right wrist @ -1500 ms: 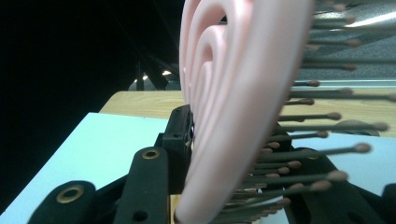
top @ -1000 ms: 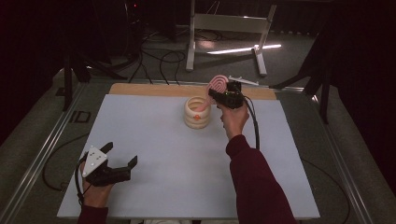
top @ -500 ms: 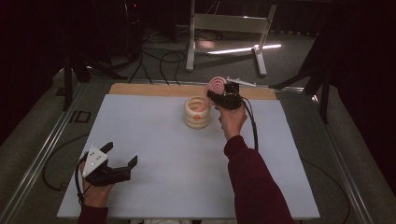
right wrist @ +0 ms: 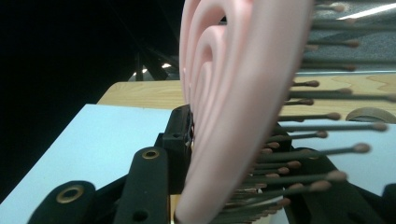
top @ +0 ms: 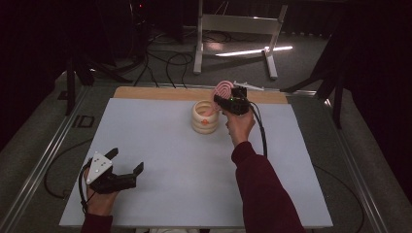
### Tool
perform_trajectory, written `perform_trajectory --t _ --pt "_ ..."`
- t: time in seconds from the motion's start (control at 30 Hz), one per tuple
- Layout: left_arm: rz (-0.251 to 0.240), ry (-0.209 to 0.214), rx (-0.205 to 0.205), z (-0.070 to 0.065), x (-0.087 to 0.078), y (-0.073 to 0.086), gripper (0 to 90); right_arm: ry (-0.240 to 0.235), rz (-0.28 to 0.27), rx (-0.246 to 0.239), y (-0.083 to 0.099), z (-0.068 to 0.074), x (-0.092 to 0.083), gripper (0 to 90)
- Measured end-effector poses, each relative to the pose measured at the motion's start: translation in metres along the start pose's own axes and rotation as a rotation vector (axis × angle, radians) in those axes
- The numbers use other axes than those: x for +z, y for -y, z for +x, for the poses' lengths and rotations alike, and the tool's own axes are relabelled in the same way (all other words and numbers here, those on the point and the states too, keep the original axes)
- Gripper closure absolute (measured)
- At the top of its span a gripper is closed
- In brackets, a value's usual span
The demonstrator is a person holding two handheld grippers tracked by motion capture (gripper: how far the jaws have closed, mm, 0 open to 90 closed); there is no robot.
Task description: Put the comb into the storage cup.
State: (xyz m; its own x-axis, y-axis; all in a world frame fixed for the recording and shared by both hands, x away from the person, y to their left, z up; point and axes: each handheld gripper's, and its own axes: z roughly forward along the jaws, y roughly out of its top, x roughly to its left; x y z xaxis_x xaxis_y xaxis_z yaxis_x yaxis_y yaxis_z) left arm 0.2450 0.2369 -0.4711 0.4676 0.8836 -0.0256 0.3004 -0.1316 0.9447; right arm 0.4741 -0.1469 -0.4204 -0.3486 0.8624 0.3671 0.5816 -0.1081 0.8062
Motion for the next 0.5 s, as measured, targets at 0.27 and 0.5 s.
perform_trajectory --t 0.27,0.5 --pt "0.001 0.000 0.000 0.0000 0.0000 0.0001 0.5 -0.002 0.002 0.002 0.0014 0.0021 0.0028 63.6" --pt "0.000 0.000 -0.001 0.0005 -0.0005 -0.0001 0.5 0.003 0.004 0.000 0.0025 0.0042 0.0049 63.5"
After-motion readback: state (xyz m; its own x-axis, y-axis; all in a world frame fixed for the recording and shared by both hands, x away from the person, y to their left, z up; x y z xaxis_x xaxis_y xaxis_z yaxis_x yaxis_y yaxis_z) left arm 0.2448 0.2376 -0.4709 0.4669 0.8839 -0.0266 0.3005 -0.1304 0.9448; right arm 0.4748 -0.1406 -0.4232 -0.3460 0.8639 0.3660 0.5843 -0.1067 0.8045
